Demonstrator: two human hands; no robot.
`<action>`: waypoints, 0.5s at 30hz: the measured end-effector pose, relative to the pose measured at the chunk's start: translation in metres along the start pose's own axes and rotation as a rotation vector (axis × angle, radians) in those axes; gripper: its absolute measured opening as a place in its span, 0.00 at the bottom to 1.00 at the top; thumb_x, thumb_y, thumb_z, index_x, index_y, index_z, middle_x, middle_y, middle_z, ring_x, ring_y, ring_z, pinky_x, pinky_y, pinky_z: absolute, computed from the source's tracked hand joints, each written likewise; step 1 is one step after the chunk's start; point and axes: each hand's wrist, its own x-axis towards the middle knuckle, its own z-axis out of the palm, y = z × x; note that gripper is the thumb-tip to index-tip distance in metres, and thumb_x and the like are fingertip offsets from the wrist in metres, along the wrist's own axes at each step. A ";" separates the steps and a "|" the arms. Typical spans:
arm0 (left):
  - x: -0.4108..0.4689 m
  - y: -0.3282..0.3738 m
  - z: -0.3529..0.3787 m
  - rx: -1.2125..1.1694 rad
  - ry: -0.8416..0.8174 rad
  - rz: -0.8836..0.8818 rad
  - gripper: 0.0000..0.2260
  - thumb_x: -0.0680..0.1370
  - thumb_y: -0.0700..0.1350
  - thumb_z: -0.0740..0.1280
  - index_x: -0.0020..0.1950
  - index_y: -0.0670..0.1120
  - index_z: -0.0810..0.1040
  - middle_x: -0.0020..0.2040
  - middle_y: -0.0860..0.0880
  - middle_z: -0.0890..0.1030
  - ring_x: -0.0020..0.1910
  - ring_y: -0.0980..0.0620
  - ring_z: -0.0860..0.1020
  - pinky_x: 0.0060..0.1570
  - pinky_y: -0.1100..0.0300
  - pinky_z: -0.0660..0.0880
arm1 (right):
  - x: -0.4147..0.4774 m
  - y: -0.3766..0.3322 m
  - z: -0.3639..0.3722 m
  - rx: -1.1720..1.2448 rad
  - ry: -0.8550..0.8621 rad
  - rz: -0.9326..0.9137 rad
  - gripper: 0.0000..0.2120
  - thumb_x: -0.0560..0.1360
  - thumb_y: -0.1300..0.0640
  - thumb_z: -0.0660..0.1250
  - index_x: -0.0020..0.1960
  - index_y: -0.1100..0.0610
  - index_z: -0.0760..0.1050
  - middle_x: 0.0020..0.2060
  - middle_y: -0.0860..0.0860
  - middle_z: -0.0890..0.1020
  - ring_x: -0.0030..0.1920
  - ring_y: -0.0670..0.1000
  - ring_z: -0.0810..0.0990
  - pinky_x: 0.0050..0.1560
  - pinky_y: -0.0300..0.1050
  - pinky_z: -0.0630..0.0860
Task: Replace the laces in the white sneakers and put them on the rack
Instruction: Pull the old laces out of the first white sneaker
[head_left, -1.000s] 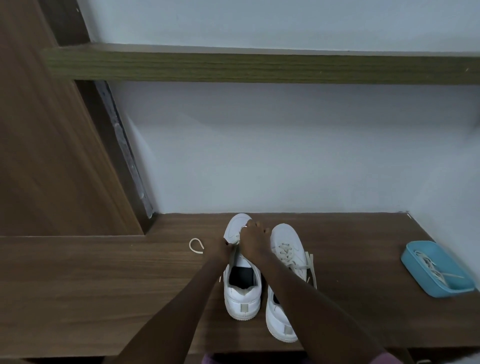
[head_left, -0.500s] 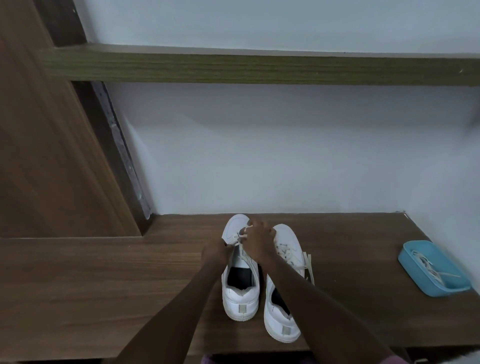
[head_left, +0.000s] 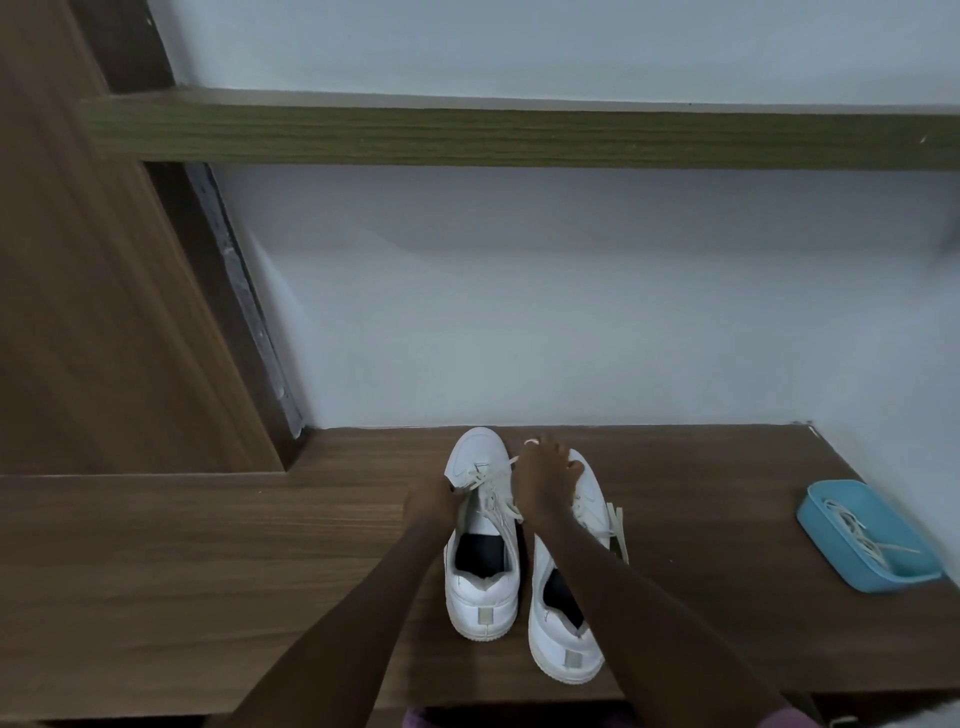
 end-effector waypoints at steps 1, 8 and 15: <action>0.000 0.000 0.000 -0.002 -0.004 0.001 0.20 0.79 0.47 0.62 0.28 0.45 0.64 0.27 0.50 0.66 0.30 0.53 0.67 0.30 0.61 0.61 | 0.002 0.005 -0.001 0.057 0.040 0.117 0.14 0.78 0.63 0.55 0.59 0.57 0.74 0.59 0.53 0.73 0.62 0.55 0.71 0.59 0.53 0.67; -0.002 0.000 0.000 -0.007 -0.002 0.024 0.16 0.79 0.47 0.61 0.37 0.38 0.75 0.28 0.50 0.65 0.36 0.50 0.70 0.36 0.61 0.62 | 0.004 -0.001 0.002 0.030 -0.024 -0.138 0.13 0.78 0.56 0.58 0.60 0.56 0.75 0.61 0.52 0.72 0.64 0.55 0.67 0.63 0.53 0.64; 0.001 -0.003 0.002 0.045 0.025 0.038 0.20 0.79 0.48 0.62 0.28 0.43 0.67 0.26 0.49 0.64 0.31 0.49 0.70 0.31 0.61 0.61 | -0.011 -0.032 0.009 -0.180 -0.111 -0.360 0.14 0.76 0.63 0.58 0.59 0.58 0.76 0.59 0.53 0.73 0.64 0.57 0.66 0.61 0.54 0.63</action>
